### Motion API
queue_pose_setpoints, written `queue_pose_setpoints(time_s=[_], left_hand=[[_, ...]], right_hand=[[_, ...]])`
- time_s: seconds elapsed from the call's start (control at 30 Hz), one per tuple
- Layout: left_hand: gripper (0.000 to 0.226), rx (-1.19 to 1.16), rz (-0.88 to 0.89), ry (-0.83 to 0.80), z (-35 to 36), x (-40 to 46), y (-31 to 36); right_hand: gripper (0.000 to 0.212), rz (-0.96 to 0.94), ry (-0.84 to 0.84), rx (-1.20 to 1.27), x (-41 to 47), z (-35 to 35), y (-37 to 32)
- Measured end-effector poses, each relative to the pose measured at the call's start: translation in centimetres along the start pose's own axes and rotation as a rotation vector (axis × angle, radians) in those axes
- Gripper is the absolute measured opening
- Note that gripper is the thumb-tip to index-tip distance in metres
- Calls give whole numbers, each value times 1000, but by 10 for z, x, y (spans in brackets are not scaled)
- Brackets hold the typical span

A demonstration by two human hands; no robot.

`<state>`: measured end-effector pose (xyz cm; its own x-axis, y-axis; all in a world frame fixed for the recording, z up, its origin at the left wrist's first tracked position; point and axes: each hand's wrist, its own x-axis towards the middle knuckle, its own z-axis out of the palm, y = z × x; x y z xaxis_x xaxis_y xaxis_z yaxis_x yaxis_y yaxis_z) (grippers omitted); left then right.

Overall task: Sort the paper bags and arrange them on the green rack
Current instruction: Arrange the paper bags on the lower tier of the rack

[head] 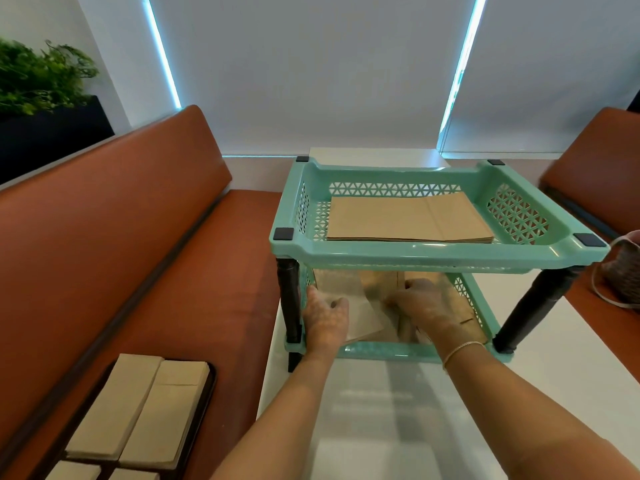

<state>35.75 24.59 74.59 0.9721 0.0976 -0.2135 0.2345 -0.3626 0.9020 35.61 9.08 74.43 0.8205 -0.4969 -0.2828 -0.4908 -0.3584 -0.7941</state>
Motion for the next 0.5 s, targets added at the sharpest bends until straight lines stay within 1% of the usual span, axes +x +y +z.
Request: queue_pose_setpoints(time_s=[0.1, 0.17, 0.23, 0.33, 0.4, 0.47, 0.5], left_hand=[[62, 10, 4, -12, -1, -1, 1], [62, 16, 2, -14, -1, -2, 1], [61, 23, -3, -9, -1, -2, 1], [60, 42, 6, -1, -1, -5, 3], [62, 51, 7, -7, -1, -7, 4], [66, 57, 4, -15, -2, -8, 5], [67, 57, 6, -20, -3, -9, 5]], right_hand=[[9, -50, 137, 128, 4, -22, 1], [17, -94, 204, 182, 7, -35, 1], [24, -111, 226, 215, 8, -46, 0], [26, -99, 199, 279, 8, -57, 1], [21, -97, 153, 302, 6, -59, -2], [15, -102, 97, 193, 0, -56, -6], [18, -86, 69, 128, -3, -52, -7]])
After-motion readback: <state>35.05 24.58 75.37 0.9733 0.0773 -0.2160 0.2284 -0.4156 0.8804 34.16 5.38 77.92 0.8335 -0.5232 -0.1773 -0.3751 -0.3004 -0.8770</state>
